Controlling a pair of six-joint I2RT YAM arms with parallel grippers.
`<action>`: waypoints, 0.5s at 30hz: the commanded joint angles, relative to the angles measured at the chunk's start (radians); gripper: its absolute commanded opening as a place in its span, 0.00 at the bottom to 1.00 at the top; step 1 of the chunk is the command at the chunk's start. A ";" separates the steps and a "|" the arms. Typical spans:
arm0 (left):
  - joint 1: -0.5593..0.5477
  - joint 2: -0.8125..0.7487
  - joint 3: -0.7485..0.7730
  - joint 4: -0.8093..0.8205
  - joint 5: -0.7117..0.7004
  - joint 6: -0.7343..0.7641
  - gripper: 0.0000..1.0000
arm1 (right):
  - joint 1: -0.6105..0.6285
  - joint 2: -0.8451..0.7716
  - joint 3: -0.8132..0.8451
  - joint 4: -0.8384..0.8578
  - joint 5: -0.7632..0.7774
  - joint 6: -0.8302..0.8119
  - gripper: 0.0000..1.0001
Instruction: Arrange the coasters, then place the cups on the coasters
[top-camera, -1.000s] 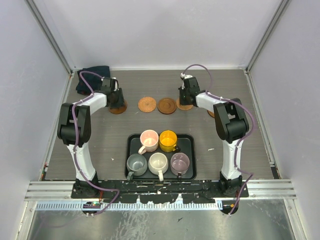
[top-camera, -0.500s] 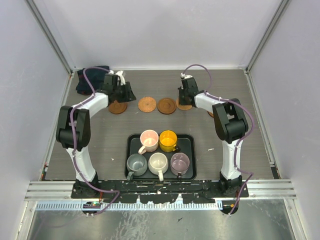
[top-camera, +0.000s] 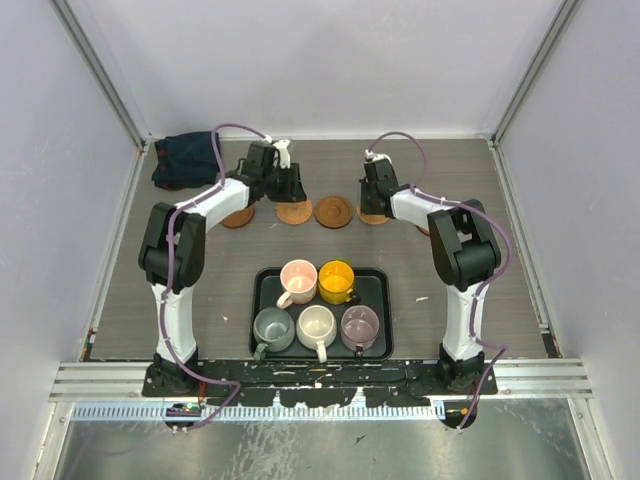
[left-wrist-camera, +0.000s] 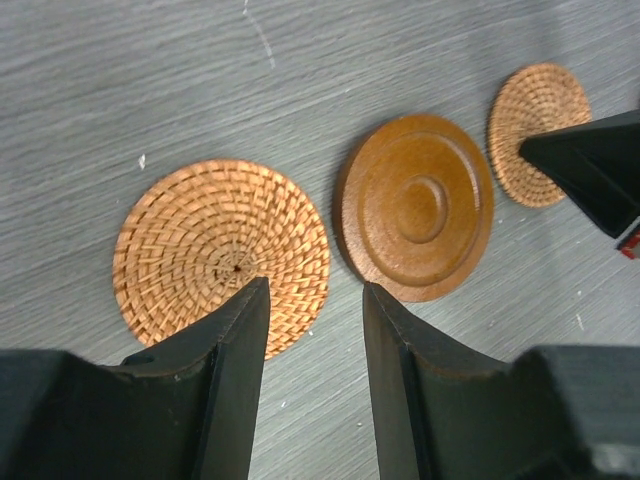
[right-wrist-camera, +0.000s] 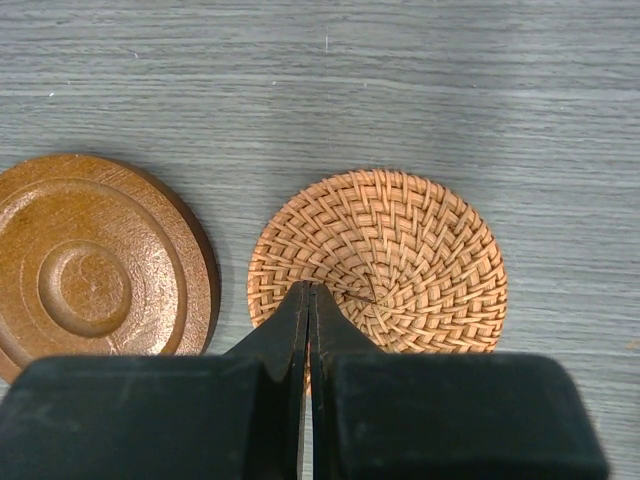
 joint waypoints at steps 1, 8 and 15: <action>0.011 0.024 0.050 -0.035 0.002 0.025 0.43 | 0.001 -0.043 -0.046 -0.095 0.027 0.006 0.01; 0.009 0.079 0.082 -0.058 -0.005 0.040 0.43 | 0.000 -0.118 -0.067 -0.050 0.013 -0.008 0.03; 0.004 0.115 0.102 -0.068 -0.008 0.045 0.43 | 0.001 -0.179 -0.072 -0.025 0.042 -0.028 0.04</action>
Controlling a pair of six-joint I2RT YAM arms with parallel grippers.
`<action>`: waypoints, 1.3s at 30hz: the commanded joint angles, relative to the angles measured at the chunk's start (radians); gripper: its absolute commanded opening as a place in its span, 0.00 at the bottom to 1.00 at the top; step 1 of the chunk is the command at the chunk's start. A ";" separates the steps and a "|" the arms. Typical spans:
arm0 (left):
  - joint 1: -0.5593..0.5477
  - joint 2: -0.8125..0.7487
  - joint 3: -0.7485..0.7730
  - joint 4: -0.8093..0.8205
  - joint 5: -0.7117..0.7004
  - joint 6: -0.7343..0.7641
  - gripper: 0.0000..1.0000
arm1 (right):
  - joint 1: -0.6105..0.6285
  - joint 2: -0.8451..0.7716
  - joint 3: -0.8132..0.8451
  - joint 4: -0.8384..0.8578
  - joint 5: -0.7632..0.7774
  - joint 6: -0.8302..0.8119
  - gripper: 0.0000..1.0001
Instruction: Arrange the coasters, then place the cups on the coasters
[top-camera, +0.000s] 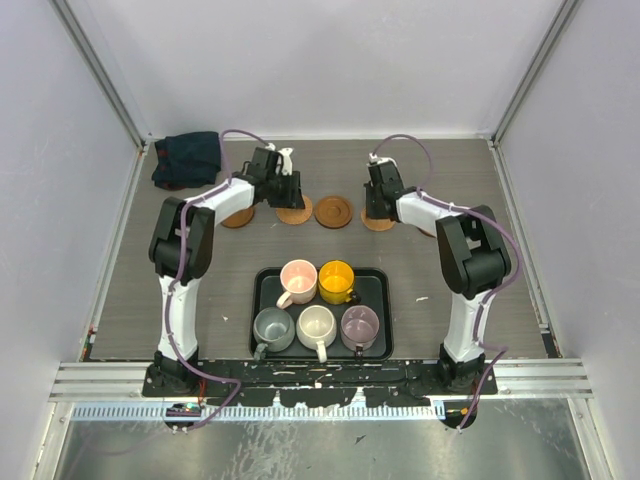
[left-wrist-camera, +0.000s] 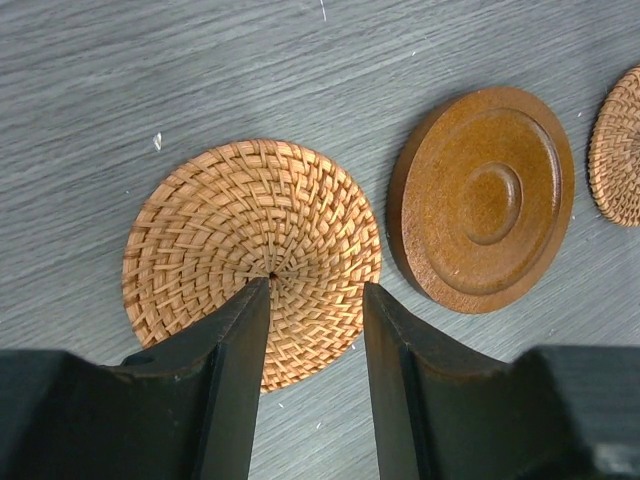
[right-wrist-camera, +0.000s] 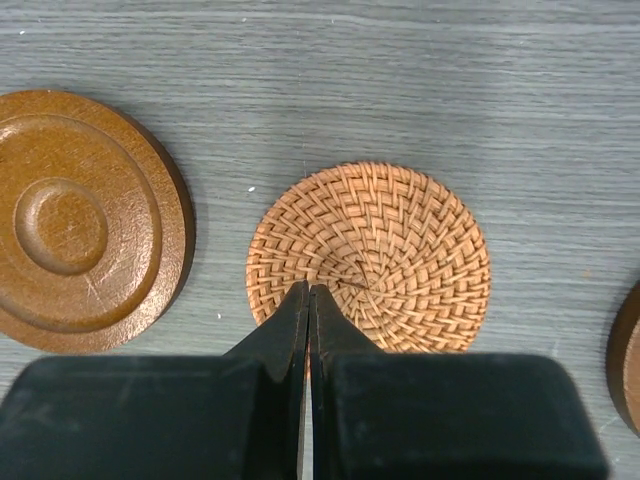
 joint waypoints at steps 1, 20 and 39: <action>-0.002 0.011 0.044 -0.003 -0.006 0.018 0.43 | 0.000 -0.110 -0.013 0.028 0.053 -0.014 0.04; 0.020 -0.007 -0.008 -0.167 -0.218 0.012 0.45 | -0.121 -0.249 -0.191 0.044 0.180 0.047 0.04; 0.040 -0.054 -0.044 -0.159 -0.182 0.013 0.44 | -0.326 -0.255 -0.220 0.035 0.161 0.044 0.03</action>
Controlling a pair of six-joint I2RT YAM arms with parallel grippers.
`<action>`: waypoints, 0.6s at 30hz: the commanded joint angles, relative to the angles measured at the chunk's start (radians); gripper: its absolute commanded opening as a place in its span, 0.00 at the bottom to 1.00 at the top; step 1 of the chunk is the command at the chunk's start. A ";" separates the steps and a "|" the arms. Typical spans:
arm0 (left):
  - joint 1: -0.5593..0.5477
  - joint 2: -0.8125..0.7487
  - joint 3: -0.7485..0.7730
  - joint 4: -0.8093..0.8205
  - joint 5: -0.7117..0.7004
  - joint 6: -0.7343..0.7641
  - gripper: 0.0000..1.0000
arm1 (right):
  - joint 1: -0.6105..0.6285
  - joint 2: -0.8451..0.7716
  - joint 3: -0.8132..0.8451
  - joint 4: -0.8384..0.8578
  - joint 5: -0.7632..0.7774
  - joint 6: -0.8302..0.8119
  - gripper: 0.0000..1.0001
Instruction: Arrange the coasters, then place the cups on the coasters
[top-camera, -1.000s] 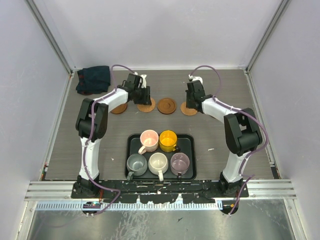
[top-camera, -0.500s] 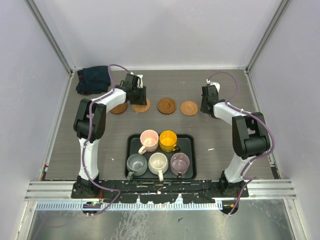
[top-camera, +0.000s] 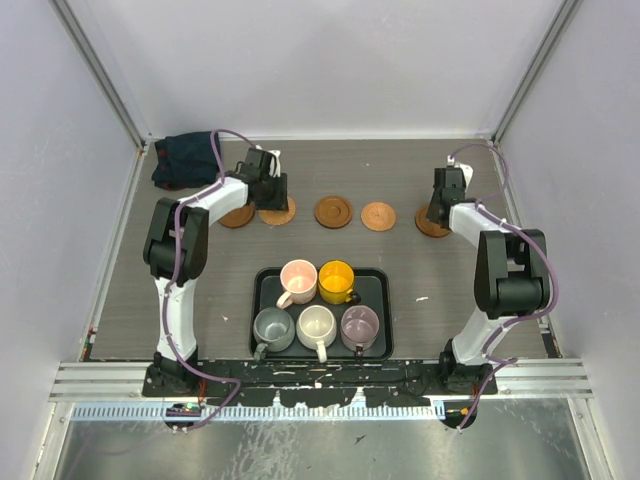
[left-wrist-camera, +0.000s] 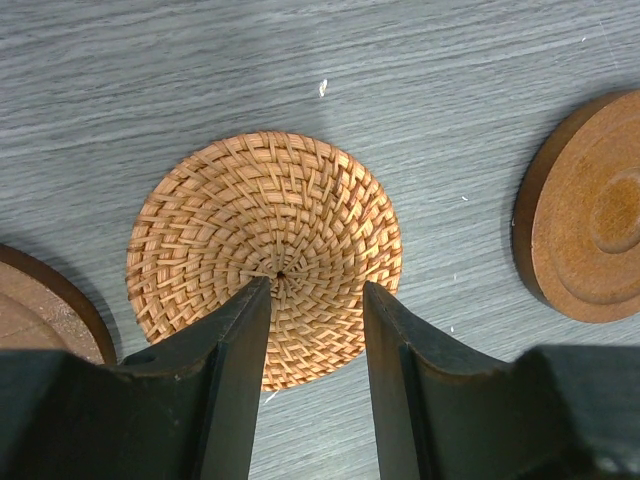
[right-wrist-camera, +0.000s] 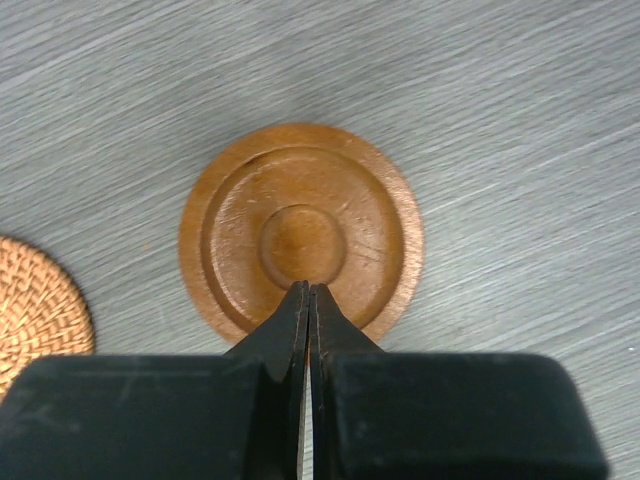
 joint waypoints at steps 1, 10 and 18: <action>0.006 -0.030 -0.023 -0.063 -0.010 0.009 0.44 | -0.030 -0.018 0.009 0.017 -0.006 0.006 0.03; 0.007 -0.058 -0.030 -0.063 -0.003 0.008 0.44 | -0.044 0.064 0.051 0.020 -0.062 0.002 0.03; 0.007 -0.071 -0.007 -0.024 0.020 -0.002 0.58 | -0.044 0.141 0.088 0.025 -0.134 -0.004 0.02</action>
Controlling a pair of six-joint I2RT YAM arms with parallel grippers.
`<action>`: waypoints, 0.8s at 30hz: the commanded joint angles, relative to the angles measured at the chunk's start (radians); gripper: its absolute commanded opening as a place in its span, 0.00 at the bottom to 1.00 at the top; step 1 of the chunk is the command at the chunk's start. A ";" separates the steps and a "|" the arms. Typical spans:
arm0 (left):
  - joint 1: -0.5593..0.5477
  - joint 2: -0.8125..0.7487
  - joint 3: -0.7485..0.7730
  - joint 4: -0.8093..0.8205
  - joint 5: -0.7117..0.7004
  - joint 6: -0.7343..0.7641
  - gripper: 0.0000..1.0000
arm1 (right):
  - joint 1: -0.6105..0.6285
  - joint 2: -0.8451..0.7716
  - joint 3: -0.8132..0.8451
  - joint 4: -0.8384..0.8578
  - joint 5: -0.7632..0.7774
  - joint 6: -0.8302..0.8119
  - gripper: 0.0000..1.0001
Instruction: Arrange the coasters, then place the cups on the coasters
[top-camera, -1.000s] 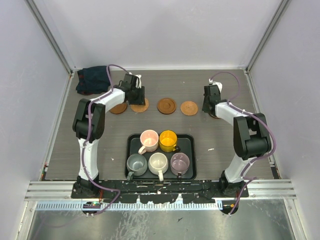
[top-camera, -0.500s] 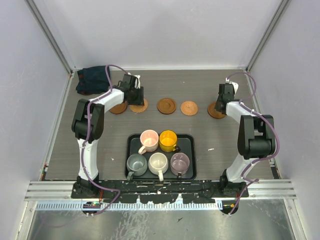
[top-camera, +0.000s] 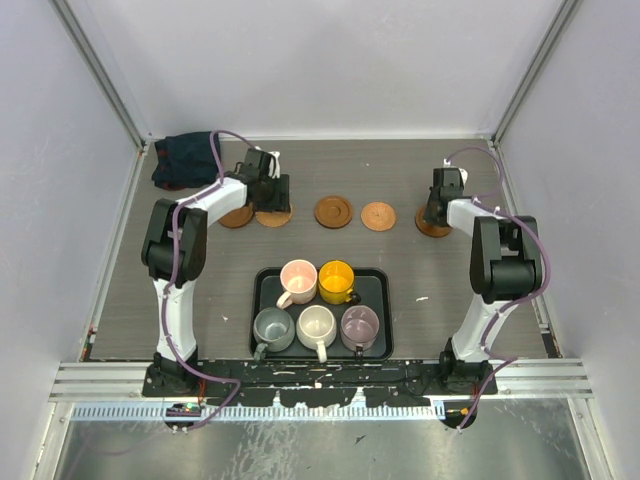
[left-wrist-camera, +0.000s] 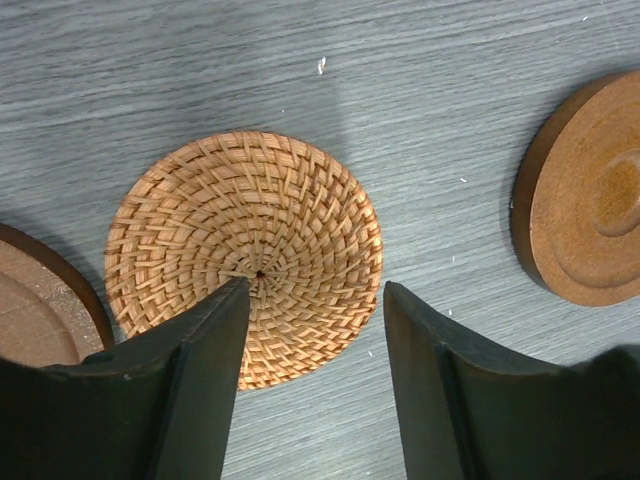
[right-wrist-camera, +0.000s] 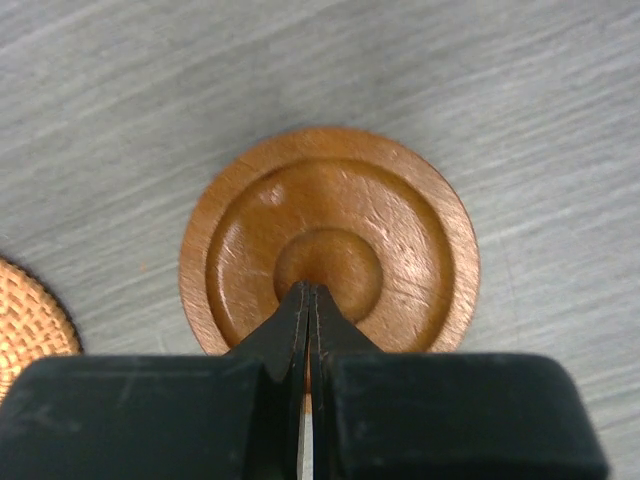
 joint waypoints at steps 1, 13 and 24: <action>0.006 -0.053 0.014 -0.003 0.020 -0.002 0.60 | -0.002 0.038 0.054 0.021 -0.062 -0.003 0.02; 0.007 -0.121 -0.020 0.099 0.066 -0.023 0.71 | -0.001 0.101 0.086 0.032 -0.166 -0.002 0.01; 0.007 -0.189 -0.060 0.145 0.059 -0.033 0.74 | 0.010 0.132 0.123 0.028 -0.170 -0.003 0.01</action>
